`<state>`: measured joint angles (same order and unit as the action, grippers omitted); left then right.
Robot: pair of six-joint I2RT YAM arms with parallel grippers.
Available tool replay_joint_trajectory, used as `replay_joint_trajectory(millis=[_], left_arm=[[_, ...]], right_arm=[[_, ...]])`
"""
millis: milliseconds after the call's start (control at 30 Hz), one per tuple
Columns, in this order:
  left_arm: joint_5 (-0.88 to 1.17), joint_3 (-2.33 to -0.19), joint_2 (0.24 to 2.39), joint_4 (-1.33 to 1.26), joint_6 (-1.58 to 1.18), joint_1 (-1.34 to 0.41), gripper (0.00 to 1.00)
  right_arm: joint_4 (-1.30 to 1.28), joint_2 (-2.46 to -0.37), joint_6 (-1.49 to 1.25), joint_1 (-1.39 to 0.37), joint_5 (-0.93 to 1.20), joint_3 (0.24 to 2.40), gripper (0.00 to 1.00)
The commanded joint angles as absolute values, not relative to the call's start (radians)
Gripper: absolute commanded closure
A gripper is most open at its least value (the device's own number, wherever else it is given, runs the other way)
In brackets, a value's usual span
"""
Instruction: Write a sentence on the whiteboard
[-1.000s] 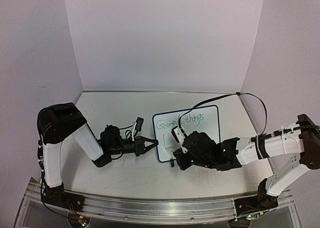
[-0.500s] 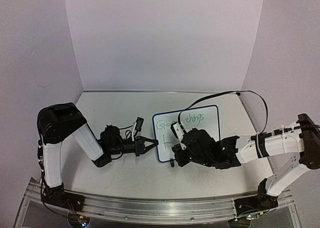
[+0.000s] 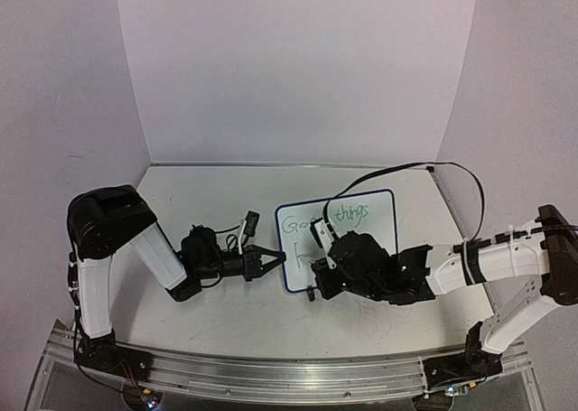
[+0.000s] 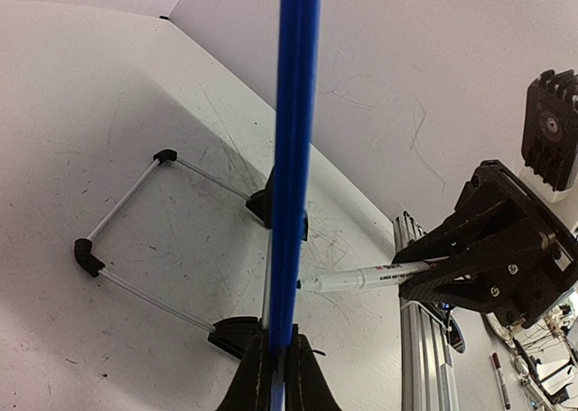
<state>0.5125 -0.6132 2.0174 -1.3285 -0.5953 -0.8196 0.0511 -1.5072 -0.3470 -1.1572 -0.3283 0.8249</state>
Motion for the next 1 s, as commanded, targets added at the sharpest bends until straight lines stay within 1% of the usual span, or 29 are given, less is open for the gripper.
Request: replay_joint_trajectory(millis=[0, 500, 967], left_arm=[[0.507, -0.620, 2.004, -1.478, -0.605, -0.818, 1.00], [0.506, -0.618, 2.001, -1.476, -0.606, -0.818, 1.00], [0.507, -0.620, 1.999, -1.472, -0.607, -0.818, 1.00]], right_arm=[[0.025, -1.489, -0.381, -1.151, -0.387, 0.830, 1.00], [0.014, -1.485, -0.412, -1.150, -0.333, 0.768, 1.00], [0.009, -1.504, -0.410, -1.151, -0.313, 0.760, 1.00]])
